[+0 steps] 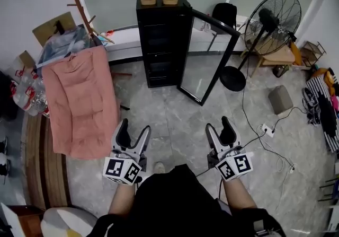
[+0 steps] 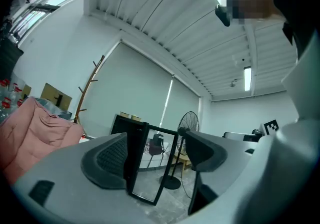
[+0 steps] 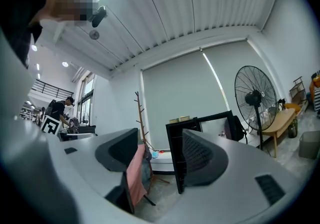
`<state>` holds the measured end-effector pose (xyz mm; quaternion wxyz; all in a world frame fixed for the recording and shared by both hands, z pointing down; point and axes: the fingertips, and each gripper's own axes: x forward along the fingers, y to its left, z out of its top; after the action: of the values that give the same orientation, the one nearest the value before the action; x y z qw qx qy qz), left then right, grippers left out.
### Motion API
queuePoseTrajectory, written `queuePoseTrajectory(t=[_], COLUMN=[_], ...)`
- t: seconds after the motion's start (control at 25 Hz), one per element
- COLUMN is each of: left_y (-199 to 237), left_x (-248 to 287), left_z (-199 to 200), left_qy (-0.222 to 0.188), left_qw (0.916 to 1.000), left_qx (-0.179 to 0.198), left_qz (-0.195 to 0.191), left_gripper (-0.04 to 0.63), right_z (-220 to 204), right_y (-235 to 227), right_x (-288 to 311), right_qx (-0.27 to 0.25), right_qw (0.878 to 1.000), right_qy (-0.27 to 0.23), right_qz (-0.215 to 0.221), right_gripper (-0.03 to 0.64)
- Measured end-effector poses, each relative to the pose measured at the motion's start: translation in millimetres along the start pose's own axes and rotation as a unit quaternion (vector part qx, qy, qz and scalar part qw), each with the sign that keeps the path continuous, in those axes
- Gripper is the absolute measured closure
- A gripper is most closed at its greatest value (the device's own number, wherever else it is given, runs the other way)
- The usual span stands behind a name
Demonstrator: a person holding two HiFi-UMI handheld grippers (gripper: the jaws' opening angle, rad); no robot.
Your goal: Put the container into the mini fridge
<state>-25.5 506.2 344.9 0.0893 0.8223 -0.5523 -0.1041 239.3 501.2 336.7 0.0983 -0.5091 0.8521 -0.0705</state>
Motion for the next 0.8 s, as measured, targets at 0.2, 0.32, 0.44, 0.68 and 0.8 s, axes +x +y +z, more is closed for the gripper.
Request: queuePoseTrajectory(t=[0.2, 0.32, 0.44, 0.68, 0.8], left_y=[46, 70, 82, 99, 110], left_x=[4, 7, 11, 36, 58], left_z=[10, 8, 0, -2, 1], left_qy=[0.004, 0.009, 0.017, 0.019, 0.015], left_qw=[1.0000, 0.9998, 0.9994, 0.9991, 0.9991], left_qx=[0.003, -0.012, -0.026, -0.029, -0.025], left_qz=[0.003, 0.014, 0.017, 0.023, 0.032], left_gripper=[0.236, 0.236, 0.236, 0.235, 0.236], right_z=[-18, -26, -32, -37, -36], right_y=[26, 47, 50, 21, 10], right_x=[49, 72, 84, 112, 138], right_qx=[0.006, -0.005, -0.016, -0.018, -0.024], right_qw=[1.000, 1.000, 0.999, 0.999, 0.999], right_qy=[0.008, 0.022, 0.033, 0.033, 0.026], right_qz=[0.003, 0.022, 0.024, 0.001, 0.007], right_gripper=[0.327, 0.327, 0.328, 0.333, 0.337])
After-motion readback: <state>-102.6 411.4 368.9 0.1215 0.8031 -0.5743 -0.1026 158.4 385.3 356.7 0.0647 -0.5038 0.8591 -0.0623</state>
